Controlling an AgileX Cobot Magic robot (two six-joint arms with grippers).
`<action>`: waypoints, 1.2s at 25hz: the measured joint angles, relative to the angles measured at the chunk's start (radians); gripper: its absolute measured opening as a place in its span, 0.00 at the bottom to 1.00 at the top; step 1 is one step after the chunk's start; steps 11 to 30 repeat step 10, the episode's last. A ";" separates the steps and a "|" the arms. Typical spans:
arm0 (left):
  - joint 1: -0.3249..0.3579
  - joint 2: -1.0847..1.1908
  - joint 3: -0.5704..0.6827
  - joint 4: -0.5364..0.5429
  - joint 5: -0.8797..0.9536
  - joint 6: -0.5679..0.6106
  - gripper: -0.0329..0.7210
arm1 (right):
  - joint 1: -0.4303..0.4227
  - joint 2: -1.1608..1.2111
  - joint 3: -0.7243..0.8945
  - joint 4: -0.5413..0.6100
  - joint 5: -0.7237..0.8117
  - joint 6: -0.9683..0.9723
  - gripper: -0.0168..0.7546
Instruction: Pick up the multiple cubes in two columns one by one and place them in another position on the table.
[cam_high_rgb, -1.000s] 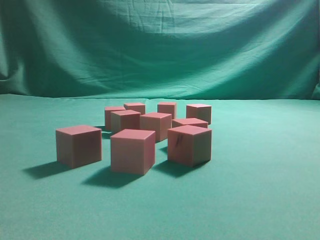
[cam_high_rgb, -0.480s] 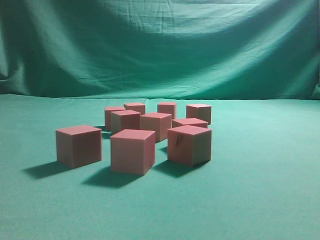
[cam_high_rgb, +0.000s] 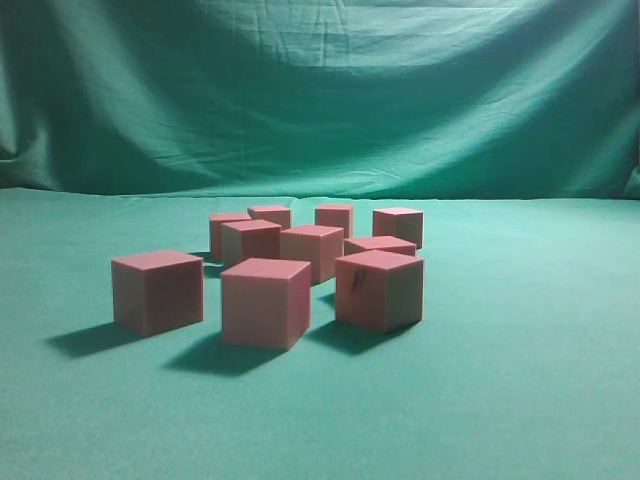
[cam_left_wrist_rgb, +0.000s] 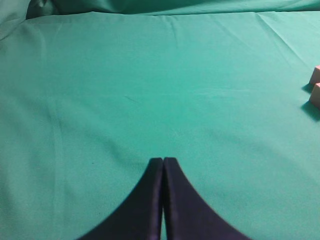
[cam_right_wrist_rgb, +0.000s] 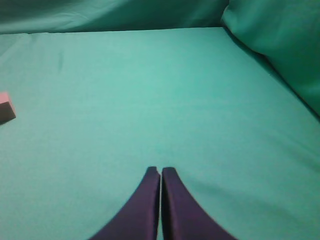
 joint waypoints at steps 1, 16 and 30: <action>0.000 0.000 0.000 0.000 0.000 0.000 0.04 | 0.000 0.000 0.000 0.000 0.000 0.000 0.02; 0.000 0.000 0.000 0.000 0.000 0.000 0.04 | 0.000 0.000 0.000 0.000 0.000 0.000 0.02; 0.000 0.000 0.000 0.000 0.000 0.000 0.04 | 0.000 0.000 0.000 0.000 0.000 0.000 0.02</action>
